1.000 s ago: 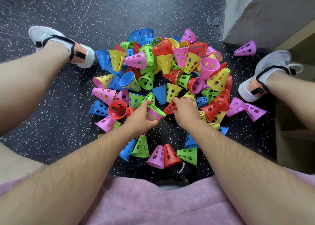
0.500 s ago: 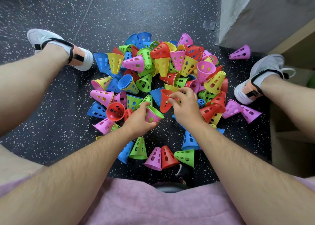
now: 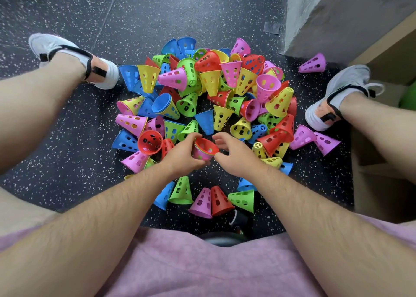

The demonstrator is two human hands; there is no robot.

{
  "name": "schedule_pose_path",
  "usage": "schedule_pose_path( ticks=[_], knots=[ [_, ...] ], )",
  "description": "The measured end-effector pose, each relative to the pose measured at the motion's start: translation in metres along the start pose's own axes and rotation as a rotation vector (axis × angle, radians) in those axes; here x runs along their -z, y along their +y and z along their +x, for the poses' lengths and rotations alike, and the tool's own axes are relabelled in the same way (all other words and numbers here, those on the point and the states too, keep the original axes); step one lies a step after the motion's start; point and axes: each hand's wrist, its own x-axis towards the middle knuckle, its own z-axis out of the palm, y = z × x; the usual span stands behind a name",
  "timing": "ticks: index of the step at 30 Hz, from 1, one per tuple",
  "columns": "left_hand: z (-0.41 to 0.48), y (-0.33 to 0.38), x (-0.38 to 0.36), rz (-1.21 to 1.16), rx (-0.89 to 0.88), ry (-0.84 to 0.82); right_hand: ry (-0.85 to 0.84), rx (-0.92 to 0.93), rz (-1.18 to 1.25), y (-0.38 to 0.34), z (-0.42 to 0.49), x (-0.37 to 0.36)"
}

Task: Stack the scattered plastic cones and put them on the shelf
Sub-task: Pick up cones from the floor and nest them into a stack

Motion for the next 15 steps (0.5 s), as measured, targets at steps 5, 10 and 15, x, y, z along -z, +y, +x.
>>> schedule_pose_path(
  ticks=[5,10,15],
  knots=[
    [-0.005,-0.005,-0.001,0.046,0.015,-0.046,-0.069,-0.017,-0.092,0.007,-0.007,-0.002],
    [-0.005,-0.007,0.001,0.054,0.031,-0.042,-0.083,0.035,-0.230,0.012,-0.010,0.001],
    [-0.009,-0.007,0.003,0.097,0.020,-0.089,-0.262,0.182,-0.539,0.017,-0.018,0.003]
  ],
)
